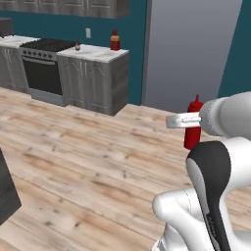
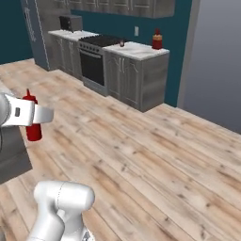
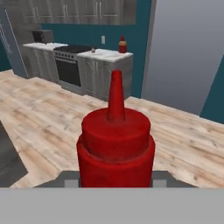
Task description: Take 2 condiments from the cabinet and move them on the counter near the stove.Make sure the condiments are lined up with each other, next to each other.
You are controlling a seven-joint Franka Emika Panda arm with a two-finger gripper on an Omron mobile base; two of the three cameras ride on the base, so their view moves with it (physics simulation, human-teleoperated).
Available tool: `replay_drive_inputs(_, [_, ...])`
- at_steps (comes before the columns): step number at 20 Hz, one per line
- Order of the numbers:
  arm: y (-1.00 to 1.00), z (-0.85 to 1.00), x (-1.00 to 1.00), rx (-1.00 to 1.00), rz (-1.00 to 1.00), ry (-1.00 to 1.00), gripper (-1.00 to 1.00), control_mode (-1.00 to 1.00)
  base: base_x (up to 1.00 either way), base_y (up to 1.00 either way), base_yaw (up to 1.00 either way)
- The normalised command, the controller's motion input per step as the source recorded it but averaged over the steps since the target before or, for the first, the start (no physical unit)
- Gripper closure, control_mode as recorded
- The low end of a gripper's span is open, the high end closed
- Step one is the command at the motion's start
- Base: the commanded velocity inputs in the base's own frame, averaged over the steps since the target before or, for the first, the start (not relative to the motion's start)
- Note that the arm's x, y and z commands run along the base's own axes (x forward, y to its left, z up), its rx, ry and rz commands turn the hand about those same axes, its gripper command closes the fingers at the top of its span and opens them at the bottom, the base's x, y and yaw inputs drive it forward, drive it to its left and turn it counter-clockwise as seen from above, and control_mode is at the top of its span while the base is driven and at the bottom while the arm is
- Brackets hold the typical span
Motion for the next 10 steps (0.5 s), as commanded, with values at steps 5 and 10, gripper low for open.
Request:
replay_drive_inputs(5, [0.00, 0.00, 0.00, 0.00, 0.00, 0.00, 1.00, 1.00, 1.00, 0.00, 0.00])
replay_drive_inputs(10, [0.00, 0.00, 0.00, 0.00, 0.00, 0.00, 1.00, 1.00, 1.00, 0.13, 0.00])
